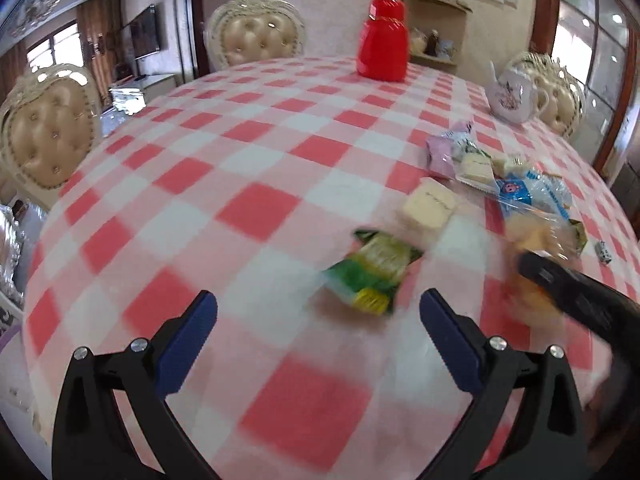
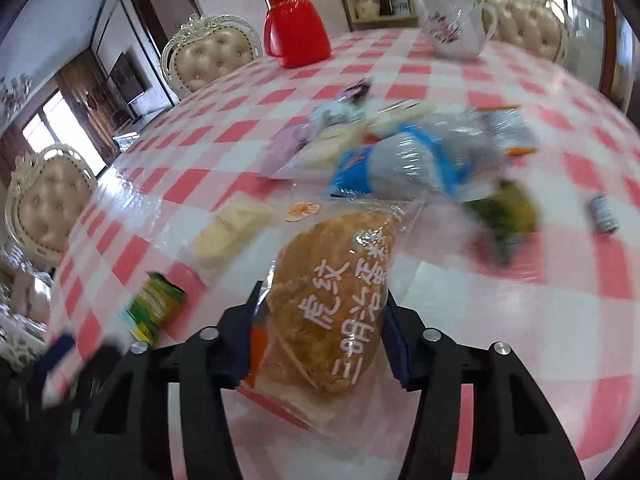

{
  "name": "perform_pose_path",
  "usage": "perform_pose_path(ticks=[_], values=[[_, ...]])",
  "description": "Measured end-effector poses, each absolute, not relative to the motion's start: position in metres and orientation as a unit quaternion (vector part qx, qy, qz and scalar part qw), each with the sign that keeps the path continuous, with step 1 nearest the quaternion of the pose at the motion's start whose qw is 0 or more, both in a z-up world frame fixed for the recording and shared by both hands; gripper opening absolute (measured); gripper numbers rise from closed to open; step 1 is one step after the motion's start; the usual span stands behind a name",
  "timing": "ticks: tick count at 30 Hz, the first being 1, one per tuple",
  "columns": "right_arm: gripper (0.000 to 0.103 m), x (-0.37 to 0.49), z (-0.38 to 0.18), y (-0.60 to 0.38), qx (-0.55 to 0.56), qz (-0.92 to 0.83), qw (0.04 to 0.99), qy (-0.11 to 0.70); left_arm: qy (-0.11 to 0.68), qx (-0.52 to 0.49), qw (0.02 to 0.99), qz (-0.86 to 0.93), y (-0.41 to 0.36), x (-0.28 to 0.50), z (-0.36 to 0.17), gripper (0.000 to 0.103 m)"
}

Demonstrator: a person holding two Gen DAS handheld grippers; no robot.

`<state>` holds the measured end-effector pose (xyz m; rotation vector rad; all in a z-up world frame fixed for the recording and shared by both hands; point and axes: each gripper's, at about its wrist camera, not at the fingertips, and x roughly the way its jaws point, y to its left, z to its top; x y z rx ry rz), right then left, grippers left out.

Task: Organize snacks
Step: 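Grasp the green cracker packet with the left gripper, then carry the bread bag with the right gripper while the left carries the cracker packet to the bin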

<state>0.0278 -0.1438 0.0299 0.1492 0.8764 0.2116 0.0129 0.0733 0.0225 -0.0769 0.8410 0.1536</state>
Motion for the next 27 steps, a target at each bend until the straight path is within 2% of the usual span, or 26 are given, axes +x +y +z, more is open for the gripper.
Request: perform_pose_path(ticks=[4,6,7,8,13,27], values=[[0.050,0.023,0.026,-0.169,0.100,0.130,0.892,0.420,0.430,-0.029,0.900,0.074,0.062,0.044,0.013,0.101],[0.050,0.021,0.027,-0.169,0.101,0.136,0.892,0.420,0.440,-0.029,0.896,0.051,0.059,0.051,0.009,0.080],[0.050,0.020,0.027,-0.168,0.098,0.140,0.892,0.418,0.444,-0.024,0.894,0.046,0.058,0.051,0.006,0.057],[0.050,0.019,0.028,-0.165,0.094,0.143,0.893,0.417,0.440,-0.016,0.896,0.048,0.057,0.050,0.007,0.050],[0.049,0.012,0.035,-0.156,0.071,0.146,0.901,0.402,0.424,-0.065,0.903,0.015,0.070,0.044,0.010,0.045],[0.049,0.002,0.038,-0.160,0.089,0.160,0.906,0.382,0.352,-0.139,0.925,0.038,0.094,0.002,0.027,0.045]])
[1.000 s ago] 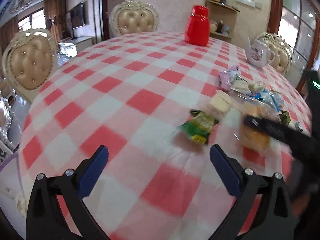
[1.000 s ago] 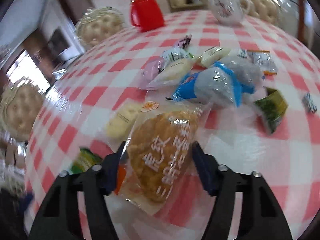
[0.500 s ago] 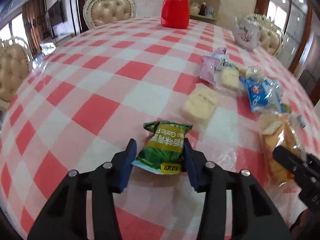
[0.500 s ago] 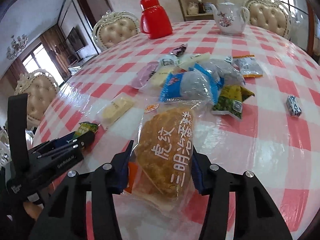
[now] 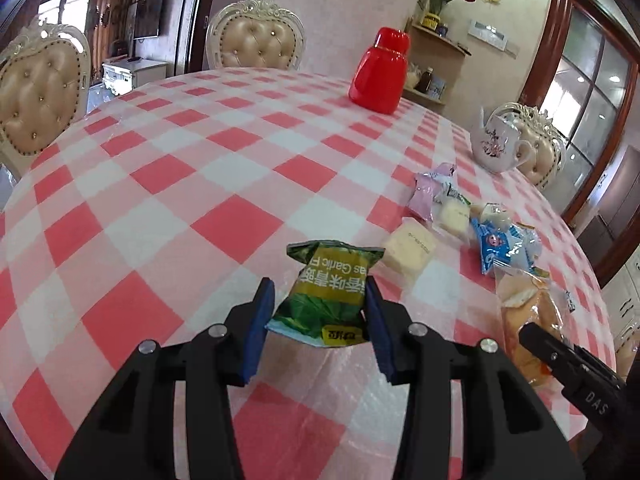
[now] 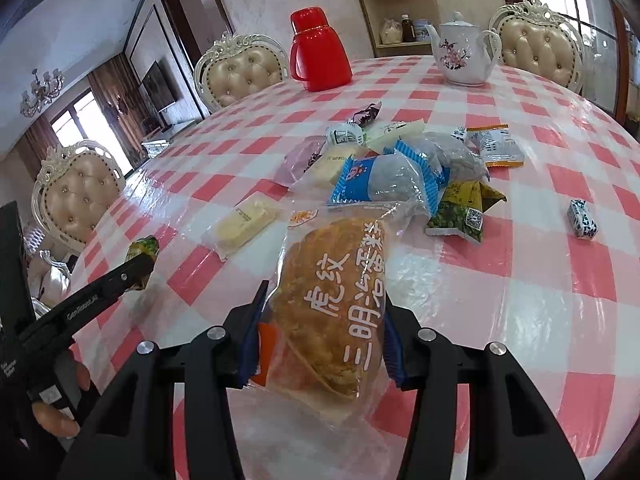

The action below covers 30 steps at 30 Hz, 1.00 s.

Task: Organize snacks
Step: 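Carry the bread bag with the right gripper while the left carries the cracker packet to the bin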

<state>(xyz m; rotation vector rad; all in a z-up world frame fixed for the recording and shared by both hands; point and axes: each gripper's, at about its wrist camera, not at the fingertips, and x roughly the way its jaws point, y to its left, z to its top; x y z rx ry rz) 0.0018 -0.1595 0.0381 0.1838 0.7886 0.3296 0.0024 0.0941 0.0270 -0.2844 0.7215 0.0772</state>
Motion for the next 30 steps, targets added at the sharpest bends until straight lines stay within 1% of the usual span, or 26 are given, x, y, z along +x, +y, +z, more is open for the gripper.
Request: perform_pose_path(ticks=[7,15,24,30], values=[[0.049,-0.014,0.043,-0.152,0.087,0.181,0.912,0.359,0.326,-0.142,0.933,0.049,0.096,-0.025,0.039,0.045],[0.049,-0.029,0.047,-0.141,0.072,0.203,0.915,0.341,0.325,-0.120,0.936,0.067,0.102,-0.061,0.045,0.045],[0.049,-0.043,0.046,-0.124,0.091,0.249,0.898,0.351,0.333,-0.109,0.933,0.083,0.117,-0.103,0.052,0.045],[0.049,-0.055,0.045,-0.109,0.104,0.281,0.884,0.358,0.321,-0.090,0.938,0.095,0.127,-0.135,0.061,0.044]])
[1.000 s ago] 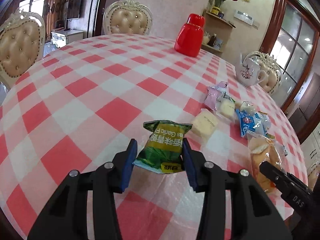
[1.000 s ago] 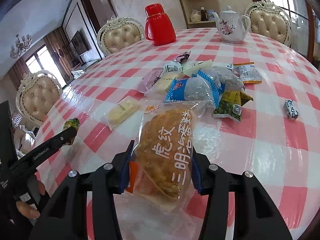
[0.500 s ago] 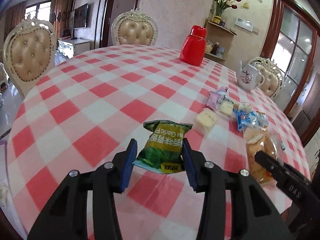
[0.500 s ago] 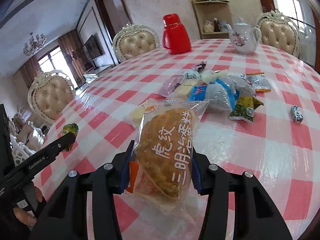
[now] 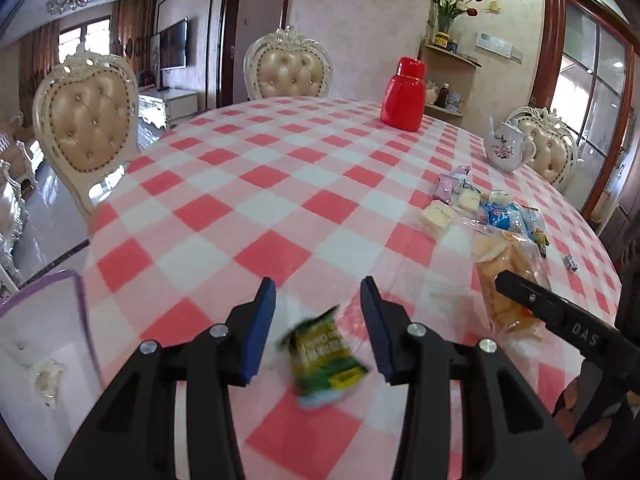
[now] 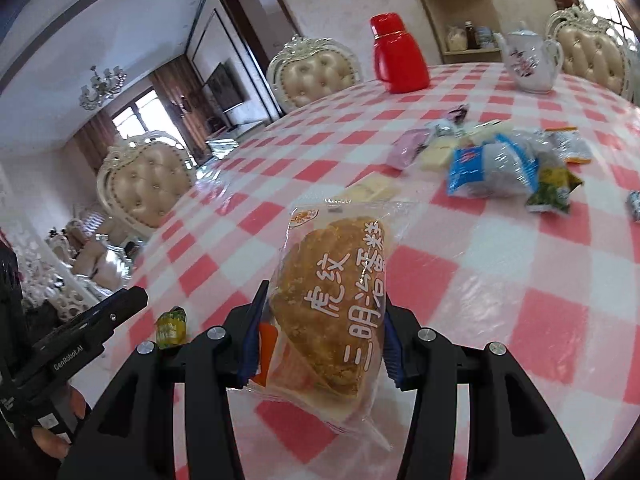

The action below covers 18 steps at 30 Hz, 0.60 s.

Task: Organize snacks
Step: 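Carry the bread bag with the right gripper while the left carries the cracker packet to the bin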

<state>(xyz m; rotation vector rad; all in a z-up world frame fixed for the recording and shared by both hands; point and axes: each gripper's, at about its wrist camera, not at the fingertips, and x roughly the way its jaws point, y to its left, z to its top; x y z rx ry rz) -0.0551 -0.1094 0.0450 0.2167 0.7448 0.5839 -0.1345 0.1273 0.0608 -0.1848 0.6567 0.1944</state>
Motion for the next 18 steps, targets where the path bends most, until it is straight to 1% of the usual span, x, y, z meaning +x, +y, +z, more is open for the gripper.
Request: perform_pose_path(ticks=[4,6,7,8,9,10,12,15,16,17,18], values=[[0.049,-0.064,0.046,-0.097,0.096,0.290,0.882,0.358,0.321,-0.092,0.937,0.099,0.141,-0.147,0.063,0.044],[0.049,-0.066,0.046,-0.093,0.095,0.291,0.882,0.359,0.336,-0.099,0.933,0.086,0.146,-0.145,0.059,0.045],[0.049,-0.066,0.046,-0.092,0.094,0.291,0.882,0.359,0.344,-0.100,0.931,0.074,0.145,-0.143,0.057,0.053],[0.049,-0.066,0.047,-0.091,0.092,0.290,0.882,0.359,0.354,-0.100,0.928,0.062,0.143,-0.141,0.055,0.078],[0.049,-0.066,0.046,-0.091,0.091,0.290,0.882,0.359,0.362,-0.094,0.926,0.051,0.138,-0.138,0.052,0.087],[0.049,-0.067,0.046,-0.091,0.092,0.289,0.882,0.360,0.362,-0.086,0.927,0.049,0.133,-0.136,0.049,0.088],[0.049,-0.066,0.046,-0.092,0.094,0.289,0.882,0.360,0.380,-0.058,0.922,0.055,0.120,-0.127,0.039,0.088],[0.049,-0.063,0.045,-0.093,0.099,0.289,0.880,0.363,0.401,-0.064,0.911,0.069,0.117,-0.111,0.021,0.088],[0.049,-0.063,0.045,-0.093,0.097,0.290,0.880,0.363,0.413,-0.072,0.905,0.070,0.119,-0.105,0.018,0.077],[0.049,-0.063,0.045,-0.092,0.095,0.290,0.881,0.362,0.413,-0.081,0.905,0.068,0.122,-0.103,0.017,0.057],[0.049,-0.063,0.046,-0.091,0.093,0.291,0.881,0.362,0.413,-0.083,0.904,0.075,0.124,-0.100,0.016,0.049]])
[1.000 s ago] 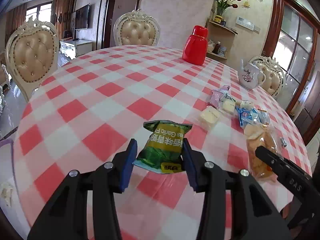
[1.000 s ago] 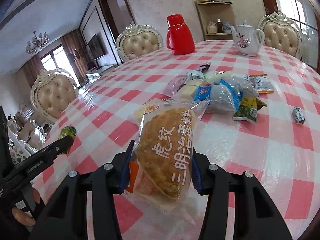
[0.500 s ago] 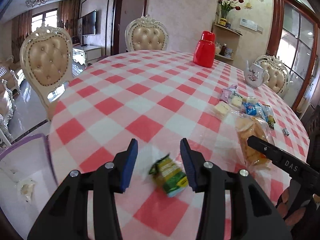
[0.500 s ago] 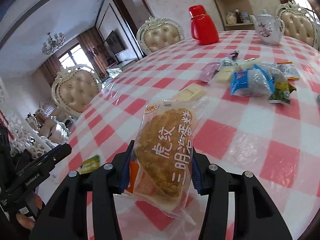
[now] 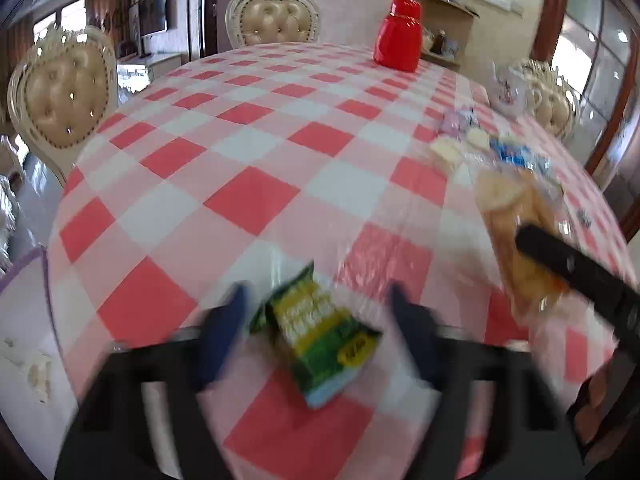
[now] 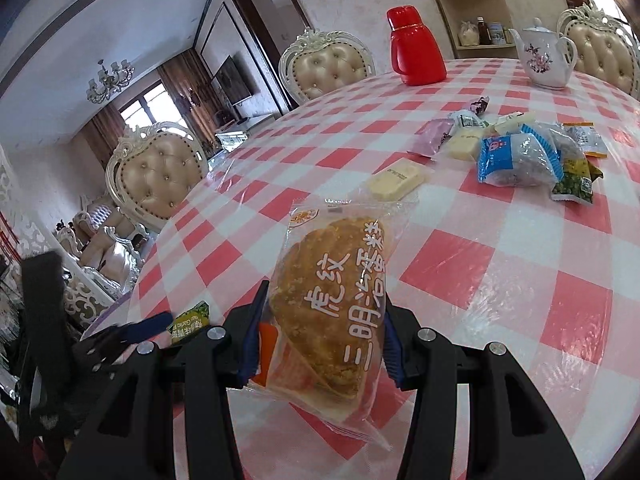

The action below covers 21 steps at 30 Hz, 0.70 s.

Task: Organize snacks
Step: 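Carry the bread bag with the right gripper while the left carries the cracker packet to the bin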

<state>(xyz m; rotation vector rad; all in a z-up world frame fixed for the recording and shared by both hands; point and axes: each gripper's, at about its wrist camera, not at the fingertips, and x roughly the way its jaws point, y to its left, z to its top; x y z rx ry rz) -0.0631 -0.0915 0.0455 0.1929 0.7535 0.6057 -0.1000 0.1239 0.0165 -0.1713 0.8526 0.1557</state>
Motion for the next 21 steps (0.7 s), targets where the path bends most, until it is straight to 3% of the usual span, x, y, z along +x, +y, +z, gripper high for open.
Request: perform_pose_path(ticks=[4,21], values=[[0.049,-0.064,0.046,-0.091,0.090,0.290,0.882,0.360,0.416,-0.068,0.904,0.069,0.128,-0.102,0.019,0.032],[0.049,-0.088,0.046,-0.041,0.077,0.356,0.858,0.362,0.341,-0.110,0.927,0.107,0.199,-0.190,0.075,0.032]])
